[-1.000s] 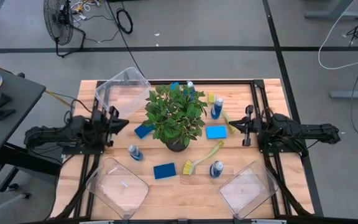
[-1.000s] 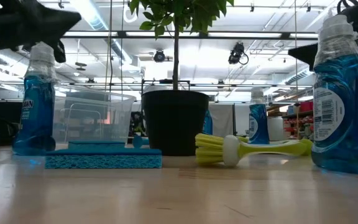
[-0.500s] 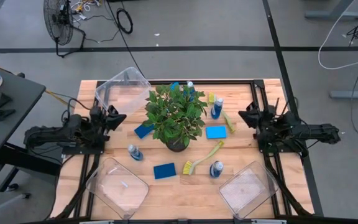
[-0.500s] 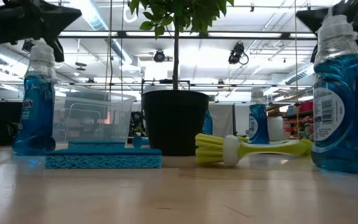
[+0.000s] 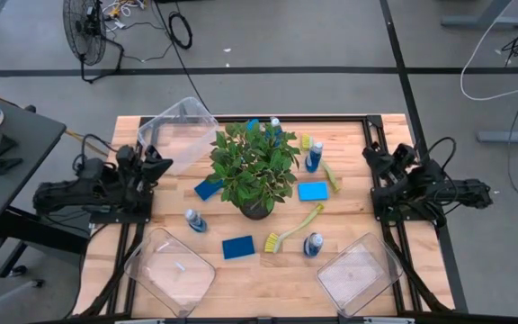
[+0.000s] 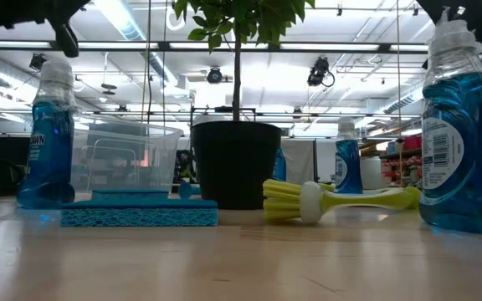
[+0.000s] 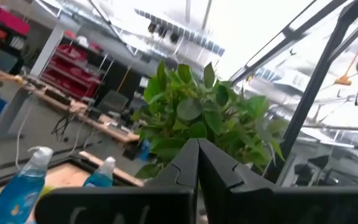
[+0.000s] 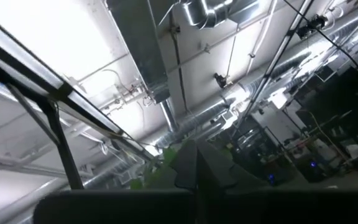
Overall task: Pick & Place Kitchen Sink Supplies
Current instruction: Put the blue liquid soap bottle into the bottom left transparent bin
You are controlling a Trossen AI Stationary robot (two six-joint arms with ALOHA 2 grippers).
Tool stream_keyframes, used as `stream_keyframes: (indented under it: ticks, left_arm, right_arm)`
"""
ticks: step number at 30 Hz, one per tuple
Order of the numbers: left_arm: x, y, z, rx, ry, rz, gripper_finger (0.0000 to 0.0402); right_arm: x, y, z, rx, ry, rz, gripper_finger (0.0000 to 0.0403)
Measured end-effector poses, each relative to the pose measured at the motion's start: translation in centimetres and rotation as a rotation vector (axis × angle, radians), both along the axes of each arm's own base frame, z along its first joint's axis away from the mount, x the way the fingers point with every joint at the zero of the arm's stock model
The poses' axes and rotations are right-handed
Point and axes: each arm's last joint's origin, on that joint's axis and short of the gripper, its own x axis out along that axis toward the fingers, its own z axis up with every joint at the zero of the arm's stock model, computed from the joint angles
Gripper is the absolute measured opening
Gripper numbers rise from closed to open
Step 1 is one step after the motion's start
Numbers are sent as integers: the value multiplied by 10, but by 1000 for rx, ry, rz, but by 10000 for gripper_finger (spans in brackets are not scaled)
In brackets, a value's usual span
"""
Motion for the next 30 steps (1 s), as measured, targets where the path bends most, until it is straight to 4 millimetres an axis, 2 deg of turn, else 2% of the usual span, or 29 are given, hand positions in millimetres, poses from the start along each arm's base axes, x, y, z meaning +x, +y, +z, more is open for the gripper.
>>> stream_keyframes:
  ticks: [10,20,24,30]
  left_arm:
    - [-3,0,47,88,165,29,13]
    - [-1,-2,90,176,202,-26,13]
    - [-4,-2,104,208,284,-23,5]
    - [-15,-2,122,208,393,-25,9]
  right_arm:
    - [-11,0,44,-64,88,-55,9]
    - [-24,0,102,-131,315,-90,9]
    - [-26,1,125,-159,405,-90,9]
    - [-27,1,147,-167,551,-76,9]
